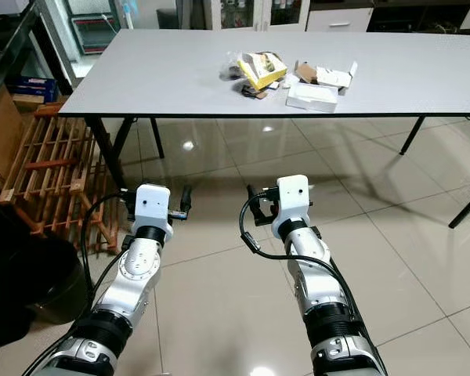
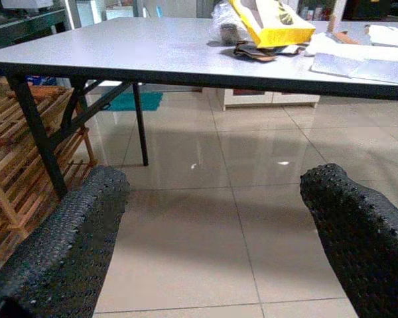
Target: Picking trash to rubbish bin
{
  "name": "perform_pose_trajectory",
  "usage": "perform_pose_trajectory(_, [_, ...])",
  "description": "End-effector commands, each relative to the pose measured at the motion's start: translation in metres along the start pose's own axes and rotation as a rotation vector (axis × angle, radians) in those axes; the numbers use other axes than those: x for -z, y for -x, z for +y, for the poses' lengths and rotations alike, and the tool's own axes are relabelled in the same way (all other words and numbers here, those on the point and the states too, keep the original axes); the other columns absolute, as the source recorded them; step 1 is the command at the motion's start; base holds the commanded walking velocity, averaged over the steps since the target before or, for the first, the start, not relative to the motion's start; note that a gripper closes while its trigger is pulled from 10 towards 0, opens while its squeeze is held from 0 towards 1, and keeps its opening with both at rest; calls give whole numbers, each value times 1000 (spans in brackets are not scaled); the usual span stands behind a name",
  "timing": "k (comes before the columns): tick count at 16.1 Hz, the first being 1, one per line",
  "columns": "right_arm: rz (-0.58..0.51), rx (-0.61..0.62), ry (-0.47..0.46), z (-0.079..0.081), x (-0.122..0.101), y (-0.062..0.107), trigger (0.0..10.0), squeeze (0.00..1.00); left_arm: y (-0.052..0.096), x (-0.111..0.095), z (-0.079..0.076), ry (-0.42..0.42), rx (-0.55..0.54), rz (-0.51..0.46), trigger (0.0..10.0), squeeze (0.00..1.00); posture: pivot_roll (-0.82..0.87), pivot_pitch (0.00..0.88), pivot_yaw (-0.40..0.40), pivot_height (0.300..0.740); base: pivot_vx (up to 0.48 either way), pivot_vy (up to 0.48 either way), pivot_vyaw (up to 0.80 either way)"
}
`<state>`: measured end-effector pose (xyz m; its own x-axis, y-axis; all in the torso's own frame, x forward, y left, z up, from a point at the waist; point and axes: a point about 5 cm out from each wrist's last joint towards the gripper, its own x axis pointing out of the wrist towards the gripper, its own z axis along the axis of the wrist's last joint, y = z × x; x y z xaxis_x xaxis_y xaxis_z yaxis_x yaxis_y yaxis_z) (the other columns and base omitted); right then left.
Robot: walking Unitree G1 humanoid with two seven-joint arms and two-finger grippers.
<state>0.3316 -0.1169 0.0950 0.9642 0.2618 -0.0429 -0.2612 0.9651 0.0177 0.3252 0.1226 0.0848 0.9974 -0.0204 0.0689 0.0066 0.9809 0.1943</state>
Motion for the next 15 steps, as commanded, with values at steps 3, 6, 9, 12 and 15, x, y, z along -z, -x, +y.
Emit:
perform_pose_trajectory(3, [-4,1,3,-1,-2,0,10000,0,0,1,1,-8,-19,12,10000,0,25,33,-8,740,0,-334,0])
perform_pose_trajectory(6, [-1,-1,6,-1,-1,1,10000,0,0,2,1,-12,-21,14,10000,0,25,34,-9,740,0,-410,0])
perform_pose_trajectory(9, [0,-3,7,-1,-1,1,10000,0,0,2,2,-12,-27,17,10000,0,26,34,-10,740,0,-480,0])
perform_pose_trajectory(12, [2,-4,6,0,-1,1,10000,0,0,3,3,-11,-33,21,10000,0,25,35,-9,740,0,-436,0])
perform_pose_trajectory(15, [3,-4,4,0,0,1,10000,0,0,3,3,-11,-32,22,10000,0,24,35,-9,740,0,-349,0])
